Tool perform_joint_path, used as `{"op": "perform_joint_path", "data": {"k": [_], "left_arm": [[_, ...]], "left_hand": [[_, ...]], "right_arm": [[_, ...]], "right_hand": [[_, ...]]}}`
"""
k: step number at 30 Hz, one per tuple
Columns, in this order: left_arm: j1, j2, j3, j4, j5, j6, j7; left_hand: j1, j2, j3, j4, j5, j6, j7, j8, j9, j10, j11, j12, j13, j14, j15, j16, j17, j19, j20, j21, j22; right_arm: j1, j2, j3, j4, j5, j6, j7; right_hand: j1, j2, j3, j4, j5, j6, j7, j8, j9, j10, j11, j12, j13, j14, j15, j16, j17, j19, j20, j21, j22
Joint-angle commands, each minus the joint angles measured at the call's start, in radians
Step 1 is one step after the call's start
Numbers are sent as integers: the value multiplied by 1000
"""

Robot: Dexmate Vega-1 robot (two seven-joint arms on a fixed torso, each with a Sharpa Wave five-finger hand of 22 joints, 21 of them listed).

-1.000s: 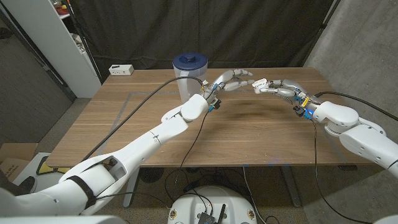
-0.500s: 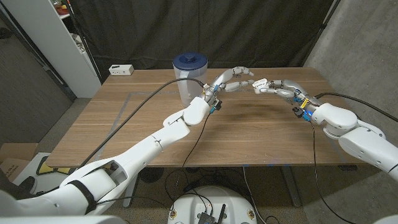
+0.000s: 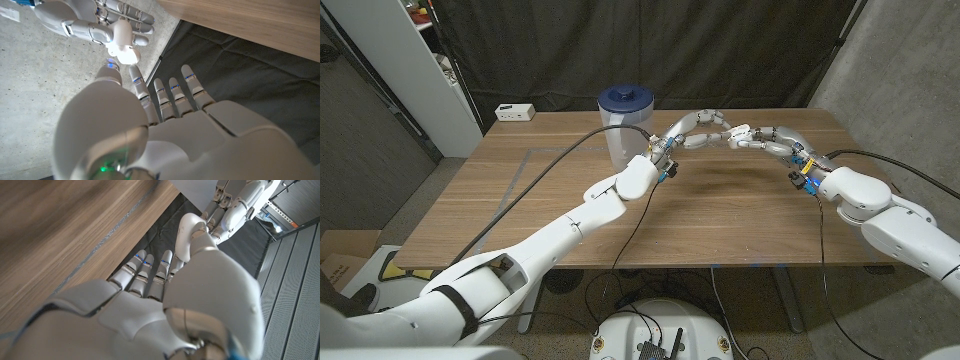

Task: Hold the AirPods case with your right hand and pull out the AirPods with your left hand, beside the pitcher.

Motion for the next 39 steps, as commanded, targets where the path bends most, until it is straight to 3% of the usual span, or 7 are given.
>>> {"op": "perform_joint_path", "data": {"k": [1, 8, 17, 24, 26, 29, 39], "left_arm": [[-20, -7, 9, 25, 10, 1, -12], [-27, -6, 19, 26, 29, 10, -11], [-27, -9, 23, 23, 40, 12, -2], [-23, -5, 22, 17, 41, 6, 2], [-21, -4, 20, 20, 36, -8, 4], [-17, -4, 15, 25, 29, -33, 11], [10, 1, -11, 9, 20, -79, 41]], "left_hand": [[6, -2, -4, -3, 7, 19, -2, 8, 0, 4, -10, 1, 4, -4, -41, -2, 3, -3, -5, -5, 2], [9, 2, -5, -6, 10, 44, -18, 10, -7, 5, -14, 1, 6, 1, -45, 1, 6, 0, -7, -5, 3], [24, 12, -2, -14, 16, 108, -16, 23, -20, 19, -22, 5, 6, 13, -55, 7, 10, 6, -11, -5, 5], [5, 9, -18, -7, 14, 14, -14, -30, -33, 4, -11, -4, 7, 5, -55, 5, 16, 6, -16, -6, 6], [-10, 6, -29, -1, 13, -48, -48, -63, -40, -4, -2, -8, 8, 5, -54, 6, 18, 6, -20, -7, 6], [-23, 5, -39, 3, 12, -150, -75, -111, -51, -8, -2, -12, 9, 1, -48, 4, 21, 6, -18, -10, 6], [-5, 20, -31, -6, 17, -131, -94, -100, -59, 5, -7, -8, 11, 17, -49, 8, 21, 11, -10, -10, 7]], "right_arm": [[8, 17, -5, -4, -9, 10, -5], [9, 21, -5, -6, -12, 19, -1], [2, 23, 0, -8, -12, 28, 0], [-7, 20, 7, -12, -4, 20, -2], [-7, 19, 7, -13, -4, 15, -3], [-7, 18, 7, -14, -4, 11, -2], [9, 21, -7, -15, -7, 0, 2]], "right_hand": [[-3, 11, 13, 7, 6, 39, 1, 8, 120, 9, 2, -2, 2, 10, -97, 8, 2, 3, 4, 4, 2], [-2, 11, 13, 6, 6, 40, 1, 7, 121, 14, 2, -1, 4, 14, -97, 10, 2, 4, 4, 4, 2], [-3, 11, 14, 6, 7, 40, 3, 5, 122, 15, 3, -2, 6, 14, -98, 11, 3, 4, 4, 4, 2], [-2, 10, 15, 5, 7, 42, 1, 5, 122, 14, 3, -4, 7, 15, -96, 12, 3, 5, 3, 4, 2], [-3, 10, 15, 5, 7, 42, 1, 5, 123, 14, 4, -4, 7, 15, -96, 13, 3, 5, 4, 4, 2], [-3, 10, 15, 5, 7, 42, 2, 4, 123, 15, 5, -4, 8, 14, -96, 13, 4, 5, 5, 4, 2], [-5, 11, 15, 6, 7, 42, 2, 3, 124, 15, 5, -5, 9, 13, -95, 13, 5, 4, 2, 3, 2]]}}
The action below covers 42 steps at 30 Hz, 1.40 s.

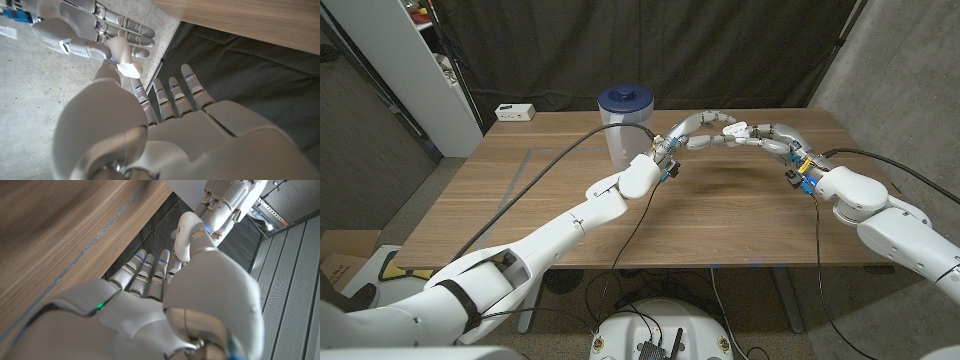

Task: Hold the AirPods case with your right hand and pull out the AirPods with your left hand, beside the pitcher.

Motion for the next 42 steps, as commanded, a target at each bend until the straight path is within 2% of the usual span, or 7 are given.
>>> {"op": "perform_joint_path", "data": {"k": [1, 7, 13, 19, 36, 42], "left_arm": [[27, 7, -29, -13, -13, -50, 29], [33, 12, -34, -24, -6, -48, 27], [42, 20, -36, -51, 16, -1, 28], [46, 31, -27, -82, 67, 57, 40], [32, 39, 1, -113, 103, 142, 16], [29, 34, 8, -117, 108, 161, 19]], "left_hand": [[16, 22, 7, -14, 8, 49, -2, 18, -2, 10, -9, 4, 6, 13, -51, 7, 2, 7, 7, -2, 4], [40, 38, 16, -27, 12, 163, 2, 56, -9, 11, -12, 4, 9, 15, -53, 5, 2, 9, 8, -3, 4], [58, 40, 21, -40, 14, 197, -2, 66, -12, 13, -14, 3, 10, 16, -55, 4, 2, 9, 8, -3, 4], [58, 37, 17, -41, 13, 206, -2, 65, -14, 6, -11, 0, 11, 11, -52, 2, 3, 6, 11, -4, 5], [31, 21, -7, -32, 7, 248, 32, 71, -22, -12, -14, -9, 11, -7, -52, -5, 8, -5, 7, -11, 4], [23, 25, -13, -28, 7, 249, 70, 70, -21, -15, -10, -11, 11, -10, -48, -6, 10, -6, 7, -12, 5]], "right_arm": [[12, 1, -11, -1, 0, -19, 4], [18, 1, -15, -4, -1, -25, 3], [19, 2, -17, -4, 5, -26, 5], [18, 3, -18, -5, 4, -21, 5], [8, 8, -8, 5, 6, 14, 16], [6, 9, -5, 11, 10, 25, 25]], "right_hand": [[-1, 7, 13, 8, 7, 39, -36, 4, 124, 10, -1, -1, 5, 4, -98, 10, 5, 4, 2, 3, 2], [0, 7, 13, 7, 7, 40, -35, 3, 124, 10, 0, -2, 5, 4, -97, 10, 5, 5, 2, 3, 2], [0, 7, 14, 7, 7, 40, -33, 3, 125, 10, 0, -3, 6, 4, -97, 11, 5, 4, 3, 3, 2], [0, 7, 14, 7, 7, 39, -34, 1, 126, 10, 0, -5, 6, 4, -97, 11, 5, 4, 3, 3, 2], [0, 6, 15, 6, 7, 42, -34, -1, 125, 11, 0, -7, 8, 5, -98, 13, 6, 5, 2, 3, 2], [-1, 5, 15, 6, 7, 43, -35, -1, 128, 11, 0, -8, 9, 5, -98, 13, 6, 5, 2, 3, 2]]}}
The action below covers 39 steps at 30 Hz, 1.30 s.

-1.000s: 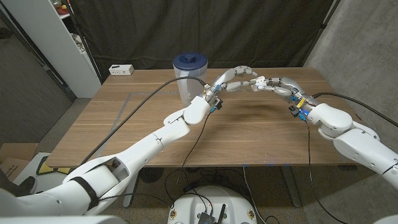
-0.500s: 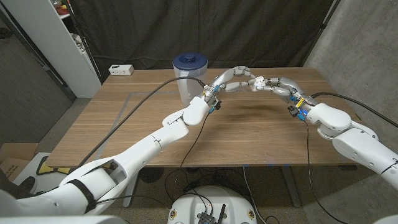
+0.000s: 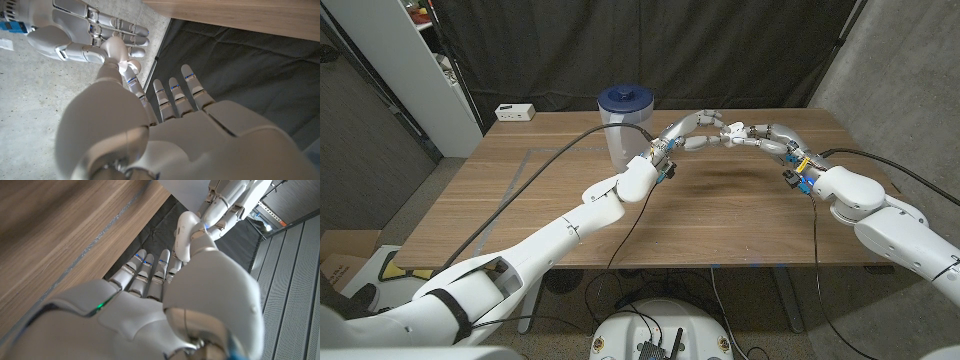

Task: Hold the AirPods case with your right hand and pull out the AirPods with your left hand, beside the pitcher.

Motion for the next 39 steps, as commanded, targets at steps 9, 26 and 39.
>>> {"op": "perform_joint_path", "data": {"k": [9, 26, 39], "left_arm": [[-11, -16, 21, 2, 8, 35, 10], [6, -31, -4, 27, -72, -43, 24], [7, -33, -19, 36, -102, -86, 13]], "left_hand": [[15, 28, 7, -9, 1, 57, 65, 19, 13, 7, 3, -3, 1, 0, -42, 0, 7, -1, 7, -5, 5], [100, 79, 50, -46, 11, 137, 90, 60, 43, 52, -11, 9, 0, 38, -61, 11, 11, 17, 0, 5, 8], [119, 86, 62, -51, 11, 152, 92, 71, 56, 71, -15, 14, 0, 50, -65, 15, 15, 23, 2, 11, 10]], "right_arm": [[-17, 3, 16, 12, 7, 30, 10], [-15, 3, 15, 15, 4, 26, 12], [-14, -4, 9, 3, -9, -5, -12]], "right_hand": [[0, 12, 16, 6, 2, 47, -33, 4, 127, 13, -2, -1, 5, 5, -99, 7, 3, 5, 3, 3, 2], [-2, 12, 16, 6, 2, 45, -35, 2, 132, 13, -2, -5, 6, 4, -98, 8, 4, 4, 2, 2, 2], [-2, 12, 17, 6, 2, 45, -36, -1, 132, 10, -1, -8, 6, 4, -99, 9, 4, 3, 2, 2, 2]]}}
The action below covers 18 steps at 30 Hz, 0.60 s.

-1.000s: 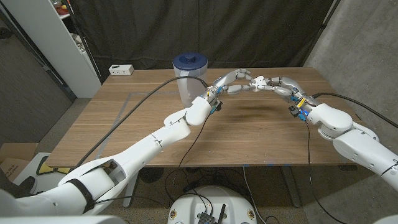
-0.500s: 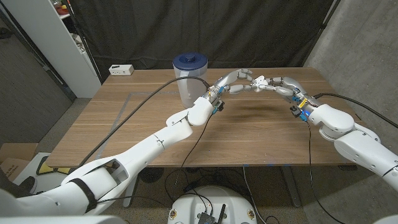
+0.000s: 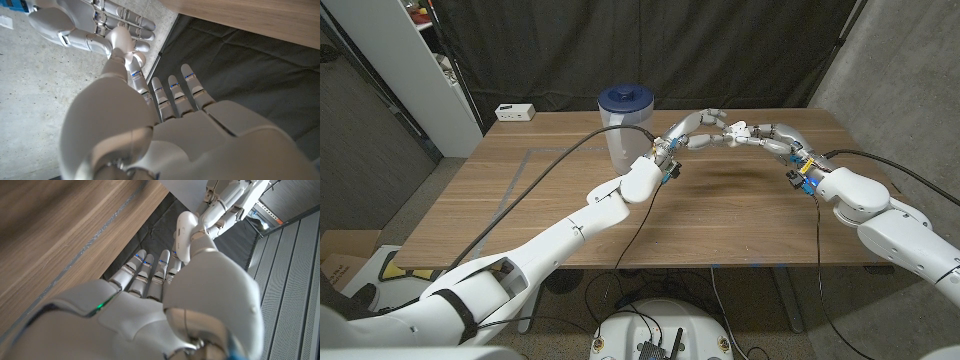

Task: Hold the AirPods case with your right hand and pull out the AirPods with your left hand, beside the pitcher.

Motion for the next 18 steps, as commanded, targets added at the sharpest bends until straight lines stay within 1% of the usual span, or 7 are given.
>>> {"op": "perform_joint_path", "data": {"k": [1, 6, 11, 18], "left_arm": [[2, -3, -15, 10, -31, -39, -6], [1, -7, -17, 16, -40, -49, -13], [-1, -10, -16, 22, -46, -57, -20], [3, -14, -23, 19, -91, -55, -57]], "left_hand": [[6, 17, 12, 2, 3, 21, -11, 27, 40, 11, -1, 5, 3, 13, -68, 11, 6, 10, -4, 6, 5], [8, 16, 13, 2, 2, 22, -13, 30, 45, 13, 0, 5, 3, 16, -70, 12, 7, 10, -3, 8, 5], [10, 15, 13, 2, 2, 26, -12, 32, 48, 14, -2, 5, 3, 18, -70, 13, 8, 12, -5, 9, 5], [12, 13, 14, 3, 1, 26, -11, 34, 54, 13, 0, 3, 4, 13, -68, 10, 10, 9, -5, 10, 6]], "right_arm": [[2, -6, -6, -8, -11, -29, -19], [6, -7, -13, -10, -23, -36, -26], [7, -7, -16, -12, -30, -38, -33], [10, -6, -19, -13, -40, -55, -53]], "right_hand": [[3, 10, 17, 6, 6, 46, -35, 4, 132, 6, 4, -1, 2, 3, -99, 5, 2, 3, 2, 2, 2], [3, 10, 17, 6, 6, 46, -31, 3, 133, 7, 4, -1, 2, 3, -100, 5, 2, 3, 2, 2, 2], [3, 10, 18, 6, 6, 45, -33, 1, 132, 7, 4, -2, 3, 4, -100, 6, 2, 3, 2, 2, 2], [3, 10, 18, 6, 6, 46, -33, 1, 133, 9, 5, -2, 4, 3, -99, 6, 2, 4, 2, 3, 2]]}}
